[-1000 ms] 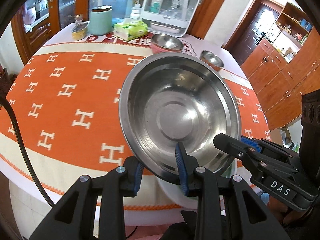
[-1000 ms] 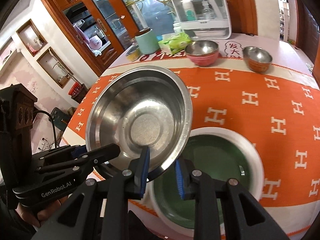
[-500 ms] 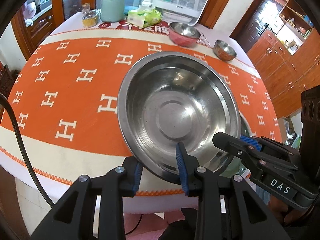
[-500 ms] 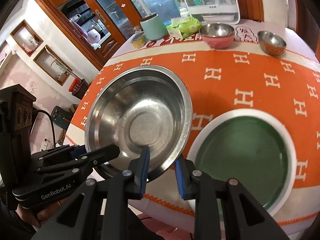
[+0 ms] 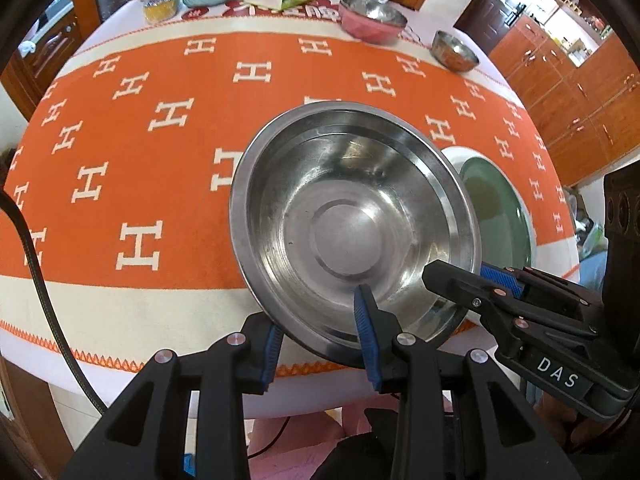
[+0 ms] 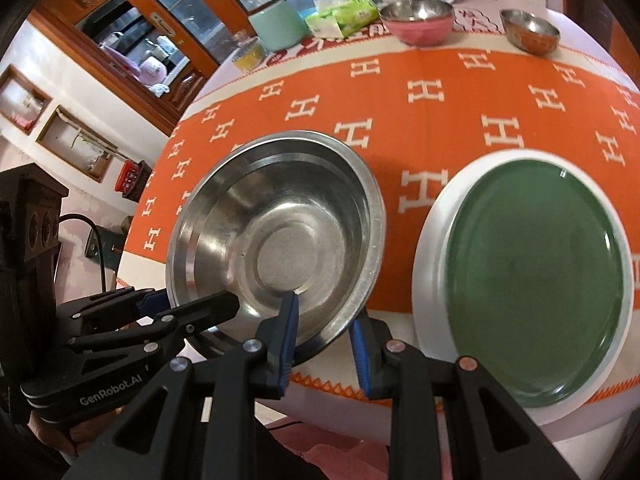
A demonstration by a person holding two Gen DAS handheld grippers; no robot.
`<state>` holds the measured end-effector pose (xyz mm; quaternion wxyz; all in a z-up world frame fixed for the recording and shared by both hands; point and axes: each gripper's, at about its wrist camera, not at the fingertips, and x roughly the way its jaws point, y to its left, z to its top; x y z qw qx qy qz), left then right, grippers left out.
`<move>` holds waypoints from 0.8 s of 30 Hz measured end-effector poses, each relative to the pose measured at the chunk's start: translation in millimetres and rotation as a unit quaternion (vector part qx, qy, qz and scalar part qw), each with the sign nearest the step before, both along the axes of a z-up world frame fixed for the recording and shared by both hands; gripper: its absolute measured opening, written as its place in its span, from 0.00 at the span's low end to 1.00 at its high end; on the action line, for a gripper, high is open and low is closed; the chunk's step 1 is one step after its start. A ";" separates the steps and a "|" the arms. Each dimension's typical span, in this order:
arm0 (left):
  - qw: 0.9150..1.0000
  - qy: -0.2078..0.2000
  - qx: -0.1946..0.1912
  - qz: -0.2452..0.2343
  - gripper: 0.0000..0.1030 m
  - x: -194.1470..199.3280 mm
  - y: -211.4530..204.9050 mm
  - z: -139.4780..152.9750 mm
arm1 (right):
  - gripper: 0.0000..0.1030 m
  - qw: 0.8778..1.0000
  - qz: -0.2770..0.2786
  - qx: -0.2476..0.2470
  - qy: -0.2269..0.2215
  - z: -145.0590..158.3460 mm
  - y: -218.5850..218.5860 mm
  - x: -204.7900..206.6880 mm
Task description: Organize plates and bowls
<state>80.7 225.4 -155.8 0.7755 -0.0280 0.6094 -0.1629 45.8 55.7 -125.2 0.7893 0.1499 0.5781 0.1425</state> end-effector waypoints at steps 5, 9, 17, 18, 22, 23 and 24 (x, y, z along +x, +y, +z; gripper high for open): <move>1.000 0.025 -0.005 -0.013 0.31 7.7 8.4 -13.9 | 0.26 1.000 -0.011 -0.006 0.022 -9.9 8.2 1.1; 0.999 0.047 -0.012 -0.017 0.32 13.9 14.3 -25.1 | 0.26 0.999 -0.016 -0.013 0.036 -14.7 13.3 2.8; 0.996 0.079 -0.026 -0.019 0.34 22.5 21.8 -42.4 | 0.27 0.998 -0.015 -0.023 0.055 -21.3 21.6 6.2; 0.996 0.078 -0.026 -0.019 0.34 22.9 22.3 -42.5 | 0.27 0.998 -0.014 -0.025 0.055 -21.4 22.3 7.3; 0.997 0.074 -0.018 -0.028 0.37 25.2 20.7 -42.8 | 0.35 0.998 -0.009 -0.030 0.054 -21.4 27.3 9.5; 0.997 0.074 -0.012 -0.032 0.39 25.5 20.3 -42.7 | 0.38 0.998 -0.008 -0.030 0.053 -20.7 28.2 9.9; 0.997 0.074 -0.007 -0.034 0.41 26.1 19.5 -42.8 | 0.39 0.998 -0.007 -0.032 0.051 -19.8 27.6 10.4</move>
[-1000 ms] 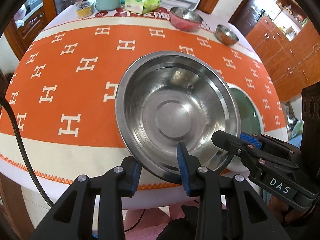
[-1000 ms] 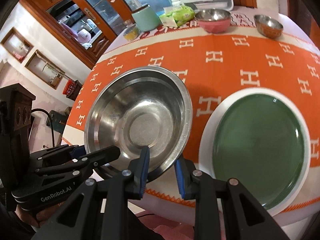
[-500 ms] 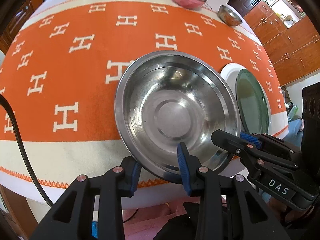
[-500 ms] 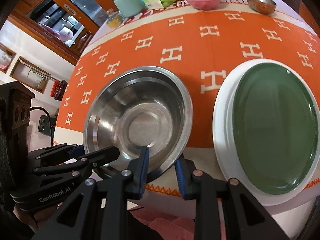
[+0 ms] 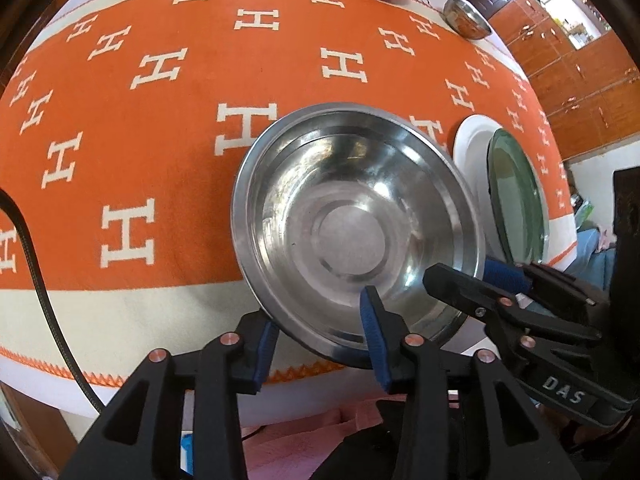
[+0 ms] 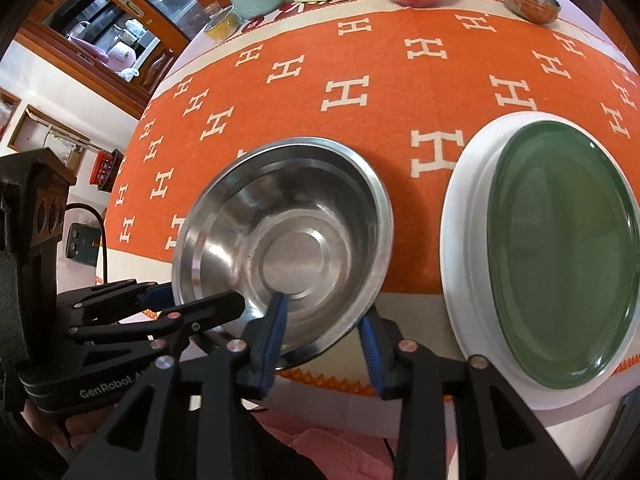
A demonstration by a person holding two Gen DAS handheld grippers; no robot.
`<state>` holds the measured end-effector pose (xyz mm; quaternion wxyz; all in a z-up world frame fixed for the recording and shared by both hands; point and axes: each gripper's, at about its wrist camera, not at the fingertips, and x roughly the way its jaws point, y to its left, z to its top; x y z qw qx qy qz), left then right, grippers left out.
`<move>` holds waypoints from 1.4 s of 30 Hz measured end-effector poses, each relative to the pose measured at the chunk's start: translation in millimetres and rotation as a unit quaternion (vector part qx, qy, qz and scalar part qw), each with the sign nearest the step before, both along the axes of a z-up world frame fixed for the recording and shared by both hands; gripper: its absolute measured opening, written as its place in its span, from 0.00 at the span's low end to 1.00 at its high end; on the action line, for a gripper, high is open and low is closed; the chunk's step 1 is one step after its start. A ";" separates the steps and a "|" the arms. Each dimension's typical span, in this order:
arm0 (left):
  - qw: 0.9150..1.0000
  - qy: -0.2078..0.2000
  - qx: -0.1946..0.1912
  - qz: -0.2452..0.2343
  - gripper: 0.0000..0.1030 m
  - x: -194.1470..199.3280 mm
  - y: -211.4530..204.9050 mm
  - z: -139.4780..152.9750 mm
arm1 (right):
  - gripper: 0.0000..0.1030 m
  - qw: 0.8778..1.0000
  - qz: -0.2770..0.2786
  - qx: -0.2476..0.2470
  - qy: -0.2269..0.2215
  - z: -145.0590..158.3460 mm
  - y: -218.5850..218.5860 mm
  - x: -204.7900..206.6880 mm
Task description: Organize plates and bowls
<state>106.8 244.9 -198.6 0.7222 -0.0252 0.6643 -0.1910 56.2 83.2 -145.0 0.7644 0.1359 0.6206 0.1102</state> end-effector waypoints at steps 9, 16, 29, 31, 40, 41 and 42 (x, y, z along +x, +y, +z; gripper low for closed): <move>1.000 -0.001 0.012 -0.014 0.57 1.0 0.6 5.2 | 0.45 1.000 -0.011 -0.022 -0.014 6.8 -8.0 2.6; 0.999 -0.031 0.022 -0.017 0.64 8.9 3.8 27.0 | 0.49 0.998 -0.011 -0.035 -0.042 19.6 -16.3 5.9; 0.995 -0.085 0.046 -0.020 0.70 45.9 -12.3 82.7 | 0.49 0.994 -0.007 -0.074 -0.080 44.4 -53.5 25.1; 0.993 -0.098 0.053 -0.028 0.70 54.0 -22.3 93.4 | 0.49 0.993 -0.005 -0.081 -0.083 48.5 -62.6 29.2; 0.986 -0.149 0.067 -0.036 0.71 95.9 -64.0 139.0 | 0.49 0.990 -0.006 -0.095 -0.101 74.8 -116.4 61.5; 0.985 -0.154 0.070 -0.039 0.71 103.1 -69.4 144.4 | 0.49 0.990 -0.007 -0.098 -0.105 79.4 -124.4 68.0; 0.984 -0.157 0.073 -0.040 0.71 108.4 -73.5 147.8 | 0.49 0.989 -0.009 -0.098 -0.107 81.8 -129.7 72.2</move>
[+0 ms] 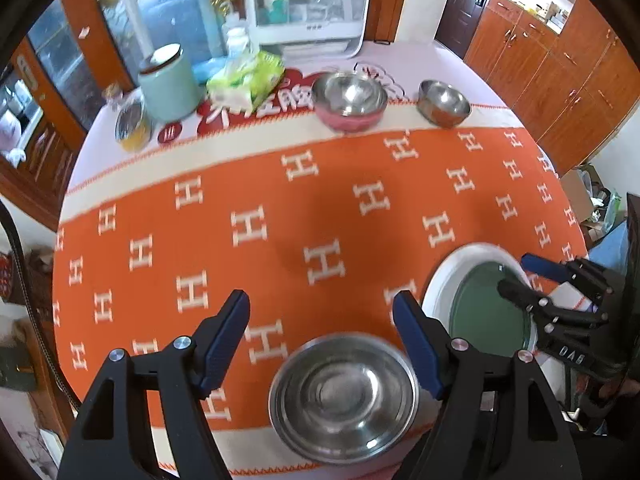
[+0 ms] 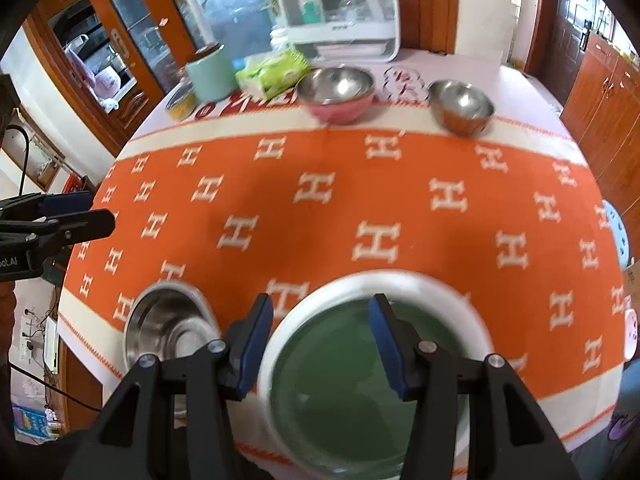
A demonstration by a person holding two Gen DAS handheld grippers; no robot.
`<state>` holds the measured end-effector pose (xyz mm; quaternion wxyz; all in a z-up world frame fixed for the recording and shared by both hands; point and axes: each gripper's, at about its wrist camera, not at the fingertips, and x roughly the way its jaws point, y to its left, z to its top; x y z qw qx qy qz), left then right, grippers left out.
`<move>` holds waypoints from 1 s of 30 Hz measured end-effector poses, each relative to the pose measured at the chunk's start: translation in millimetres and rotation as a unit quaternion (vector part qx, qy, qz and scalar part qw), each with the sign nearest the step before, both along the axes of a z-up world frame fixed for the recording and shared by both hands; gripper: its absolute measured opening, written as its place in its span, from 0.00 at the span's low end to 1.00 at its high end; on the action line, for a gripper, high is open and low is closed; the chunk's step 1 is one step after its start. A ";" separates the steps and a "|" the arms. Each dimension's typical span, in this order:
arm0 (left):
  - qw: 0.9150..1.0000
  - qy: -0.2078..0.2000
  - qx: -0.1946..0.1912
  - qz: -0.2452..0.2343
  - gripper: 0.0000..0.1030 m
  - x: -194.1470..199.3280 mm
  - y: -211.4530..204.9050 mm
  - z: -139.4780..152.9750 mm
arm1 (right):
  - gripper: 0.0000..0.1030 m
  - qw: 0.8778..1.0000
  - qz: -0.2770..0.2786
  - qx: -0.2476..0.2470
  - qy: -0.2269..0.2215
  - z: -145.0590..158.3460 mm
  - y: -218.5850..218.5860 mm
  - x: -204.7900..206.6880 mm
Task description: Organize plates and bowls
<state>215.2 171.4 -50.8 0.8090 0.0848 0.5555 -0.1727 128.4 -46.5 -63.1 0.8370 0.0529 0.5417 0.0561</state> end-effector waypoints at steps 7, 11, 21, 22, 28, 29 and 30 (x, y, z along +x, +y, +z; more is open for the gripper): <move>1.000 -0.016 0.018 -0.010 0.71 39.8 -31.8 18.2 | 0.49 1.000 -0.009 -0.006 -0.029 27.0 -44.2 48.0; 0.999 -0.022 0.025 -0.009 0.71 66.0 -46.8 23.8 | 0.49 0.999 -0.011 -0.007 -0.041 37.7 -64.7 77.9; 0.999 -0.037 0.034 -0.005 0.71 135.2 -73.8 29.1 | 0.50 0.997 -0.007 -0.016 -0.069 48.0 -87.5 147.6; 0.999 -0.039 0.034 -0.004 0.71 140.3 -75.2 29.4 | 0.50 0.997 -0.007 -0.014 -0.070 48.1 -87.4 154.2; 0.999 -0.043 0.033 0.002 0.71 172.4 -85.0 28.3 | 0.50 0.996 -0.013 0.000 -0.083 44.5 -83.8 186.7; 0.999 -0.043 0.030 0.005 0.71 177.9 -85.3 26.8 | 0.50 0.996 -0.013 0.003 -0.086 42.7 -82.4 192.0; 0.999 -0.043 0.028 0.007 0.71 180.9 -85.6 25.3 | 0.50 0.996 -0.014 0.004 -0.088 41.0 -81.5 193.3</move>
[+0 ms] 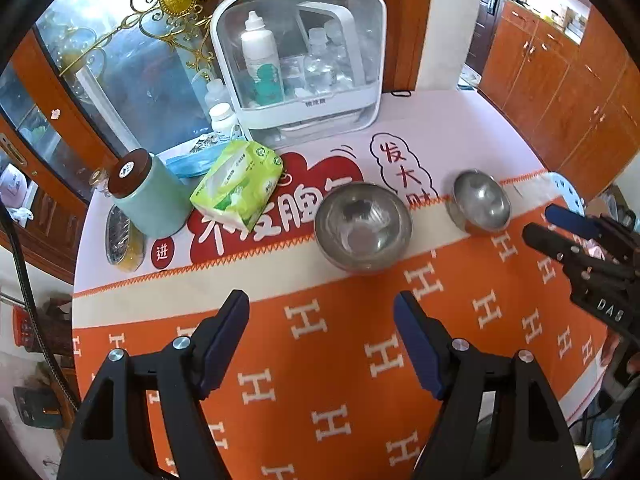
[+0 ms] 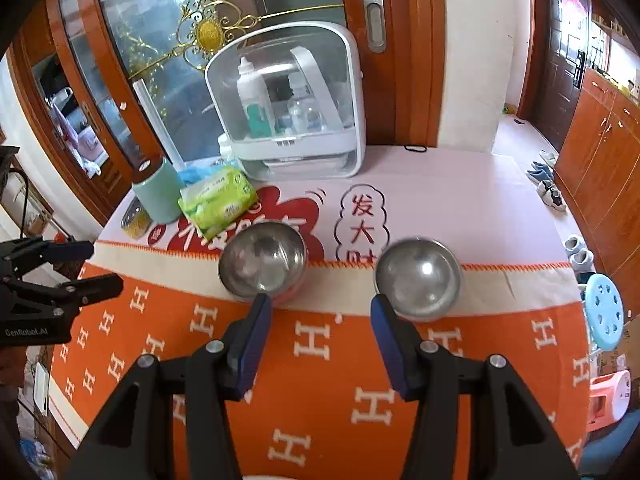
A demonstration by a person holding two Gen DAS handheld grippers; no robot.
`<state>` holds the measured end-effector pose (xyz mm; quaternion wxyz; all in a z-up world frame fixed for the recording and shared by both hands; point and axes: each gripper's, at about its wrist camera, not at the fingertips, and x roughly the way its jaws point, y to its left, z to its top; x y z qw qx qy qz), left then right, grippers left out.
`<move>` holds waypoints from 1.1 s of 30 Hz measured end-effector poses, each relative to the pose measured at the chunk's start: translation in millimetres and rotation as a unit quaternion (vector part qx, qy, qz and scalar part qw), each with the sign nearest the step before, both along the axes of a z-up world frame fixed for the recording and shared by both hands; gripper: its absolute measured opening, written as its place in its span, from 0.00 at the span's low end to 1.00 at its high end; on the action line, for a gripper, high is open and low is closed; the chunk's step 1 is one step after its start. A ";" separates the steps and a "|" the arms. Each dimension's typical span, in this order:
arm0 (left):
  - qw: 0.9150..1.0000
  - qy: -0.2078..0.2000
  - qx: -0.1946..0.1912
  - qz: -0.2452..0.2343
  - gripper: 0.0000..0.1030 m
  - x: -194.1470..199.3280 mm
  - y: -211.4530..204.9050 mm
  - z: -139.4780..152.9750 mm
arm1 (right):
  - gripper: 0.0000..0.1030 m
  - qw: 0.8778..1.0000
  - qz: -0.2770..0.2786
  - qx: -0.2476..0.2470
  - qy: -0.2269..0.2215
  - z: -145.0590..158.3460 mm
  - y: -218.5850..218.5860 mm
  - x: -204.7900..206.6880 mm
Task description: Organize plates and bowls
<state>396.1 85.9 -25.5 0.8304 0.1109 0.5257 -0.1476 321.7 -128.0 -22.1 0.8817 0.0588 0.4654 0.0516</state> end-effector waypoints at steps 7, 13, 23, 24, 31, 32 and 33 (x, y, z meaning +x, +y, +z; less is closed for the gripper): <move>1.000 -0.008 -0.017 0.019 0.71 32.1 2.6 -21.5 | 0.50 1.000 0.009 -0.005 -0.011 -23.9 12.2 23.1; 0.998 0.012 -0.037 0.042 0.71 57.1 7.8 -62.4 | 0.50 1.000 0.011 0.013 -0.021 -51.9 16.8 34.6; 0.994 0.018 -0.093 0.046 0.71 79.8 -2.3 -123.4 | 0.51 0.998 0.015 0.056 -0.027 -97.8 22.7 52.8; 0.994 0.019 -0.101 0.049 0.71 82.4 -2.4 -128.4 | 0.51 0.998 0.015 0.060 -0.026 -101.8 23.2 54.0; 0.988 0.045 -0.139 0.059 0.71 98.0 -2.6 -170.4 | 0.51 0.994 0.003 0.106 -0.025 -130.6 18.6 61.6; 0.987 0.047 -0.139 0.062 0.71 98.6 -2.7 -175.0 | 0.51 0.993 0.001 0.116 -0.024 -134.1 17.2 62.9; 0.986 0.052 -0.142 0.065 0.71 99.7 -2.6 -181.0 | 0.50 0.993 0.000 0.119 -0.023 -135.9 16.4 63.6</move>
